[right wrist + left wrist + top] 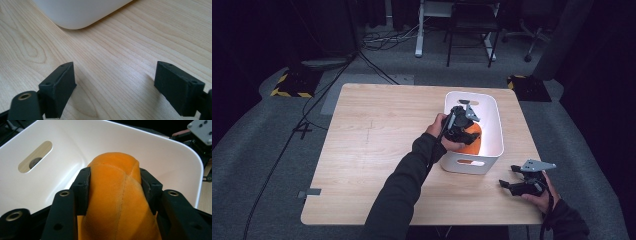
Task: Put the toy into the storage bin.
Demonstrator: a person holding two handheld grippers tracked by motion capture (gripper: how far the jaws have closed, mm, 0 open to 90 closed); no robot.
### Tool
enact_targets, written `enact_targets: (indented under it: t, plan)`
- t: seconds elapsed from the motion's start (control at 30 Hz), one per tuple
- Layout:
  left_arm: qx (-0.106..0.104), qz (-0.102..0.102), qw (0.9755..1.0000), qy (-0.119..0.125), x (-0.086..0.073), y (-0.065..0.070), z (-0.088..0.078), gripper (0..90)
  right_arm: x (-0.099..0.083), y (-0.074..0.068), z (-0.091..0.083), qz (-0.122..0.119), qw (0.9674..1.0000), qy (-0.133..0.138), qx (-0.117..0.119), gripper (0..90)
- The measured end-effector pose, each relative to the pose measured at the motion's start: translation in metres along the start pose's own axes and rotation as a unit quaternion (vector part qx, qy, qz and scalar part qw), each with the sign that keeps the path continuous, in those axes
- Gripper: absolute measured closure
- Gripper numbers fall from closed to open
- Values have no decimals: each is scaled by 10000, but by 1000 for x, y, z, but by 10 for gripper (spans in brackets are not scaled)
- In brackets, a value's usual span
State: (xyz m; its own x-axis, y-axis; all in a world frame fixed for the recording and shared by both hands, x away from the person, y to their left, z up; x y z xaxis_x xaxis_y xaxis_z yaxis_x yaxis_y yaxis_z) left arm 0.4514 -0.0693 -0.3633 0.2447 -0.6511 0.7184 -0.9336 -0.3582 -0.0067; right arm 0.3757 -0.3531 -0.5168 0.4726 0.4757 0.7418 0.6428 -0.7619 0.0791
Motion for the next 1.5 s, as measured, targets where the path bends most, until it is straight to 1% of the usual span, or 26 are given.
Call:
enact_targets:
  t: [0.1, 0.13, 0.2, 0.23, 0.3, 0.37, 0.4, 0.47, 0.5, 0.57, 0.6, 0.63, 0.7, 0.73, 0.77, 0.87, 0.93, 1.13, 1.2, 1.23, 1.27, 1.33, 1.4, 1.43, 1.47, 1.5]
  plan:
    - [10, -85, 9999, -72, -1, -1, 0, 509, 0, 0, 0, -9, 10000, -8, -3, 171]
    - [28, -34, 10000, -16, -1, -2, 2, 504, 0, 0, 0, -9, 10000, -4, 1, 171]
    - [-55, -85, 9999, -139, -1, -2, 3, 495, 0, 0, 0, -1, 10000, -8, -2, 171]
    - [41, -84, 9999, -117, -2, -2, 5, 489, 0, 0, 0, -3, 10000, -5, -3, 170]
    - [9, -55, 9997, -219, -2, -2, 8, 486, 0, 0, 0, -8, 10000, -4, 1, 170]
    - [7, -167, 9995, -273, -4, -2, 11, 482, 0, 0, 0, 4, 10000, -7, -3, 171]
    - [48, -117, 9996, -270, -4, -3, 12, 481, 0, 0, 0, -13, 10000, -8, 4, 171]
    - [42, -193, 9991, -377, -5, -4, 14, 474, 0, 0, 0, 3, 10000, -6, -2, 171]
    - [56, -182, 9992, -358, -5, -4, 16, 470, 0, 0, 0, -8, 10000, -8, 4, 171]
    - [90, -202, 9982, -553, -5, -4, 17, 462, 0, 0, 0, -1, 10000, -7, -1, 170]
    - [136, -136, 9985, -517, -5, -5, 19, 461, 0, 0, 0, -13, 10000, -9, 4, 170]
    - [62, -174, 9976, -668, -5, -5, 18, 460, 0, 0, 0, -7, 10000, -9, 5, 171]
    - [93, -320, 9970, -704, -7, -4, 18, 460, 0, 0, 0, 6, 10000, -6, -3, 171]
    - [118, -338, 9973, -635, -7, -5, 18, 461, 0, 0, 0, -1, 10000, -5, 4, 170]
    - [102, -257, 9980, -576, -7, -7, 17, 462, 0, 0, 0, -14, 10000, -9, 3, 171]
    - [106, -236, 9978, -604, -7, -7, 17, 466, 0, 0, 0, -15, 10000, -9, 3, 171]
    - [74, -342, 9971, -676, -8, -5, 16, 468, 0, 0, 0, -16, 10000, -9, 3, 171]
    - [74, -358, 9970, -675, -8, -5, 15, 469, 0, 0, 0, -8, 10000, -9, 5, 171]
    - [142, -216, 9980, -575, -7, -7, 16, 468, 0, 0, 0, 4, 10000, -6, -1, 170]
    - [130, -270, 9977, -614, -8, -5, 16, 467, 0, 0, 0, -17, 10000, -10, 3, 171]
    - [149, -316, 9976, -593, -8, -5, 15, 465, 0, 0, 0, -7, 10000, -8, 5, 170]
    - [236, -201, 9985, -462, -8, -5, 15, 466, 0, 0, 0, -11, 10000, -10, 5, 171]
    - [206, -213, 9988, -396, -8, -4, 13, 475, 0, 0, 0, 3, 10000, -6, -2, 171]
    - [234, -307, 9986, -374, -8, -3, 11, 479, 0, 0, 0, -9, 10000, -8, -2, 171]
    - [249, -183, 9991, -279, -7, -4, 10, 487, 0, 0, 0, -6, 10000, -2, 0, 171]
    - [209, -217, 9994, -190, -7, -4, 9, 495, 0, 0, 0, -6, 10000, -1, 1, 171]
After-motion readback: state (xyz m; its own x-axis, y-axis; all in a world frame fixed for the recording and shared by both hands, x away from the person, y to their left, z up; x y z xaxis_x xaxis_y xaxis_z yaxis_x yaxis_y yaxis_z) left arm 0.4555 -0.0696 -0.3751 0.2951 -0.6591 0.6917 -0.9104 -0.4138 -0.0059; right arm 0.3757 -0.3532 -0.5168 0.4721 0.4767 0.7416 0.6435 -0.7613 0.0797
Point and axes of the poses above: each handheld gripper's, and its own axes: z roughly forward along the jaws, x roughly out of its top, y roughly to its right, the point moved 2 cm from there along z, roughly forward along the jaws, and after that the axes turned 6 degrees about -x, right-handed, at the moved point
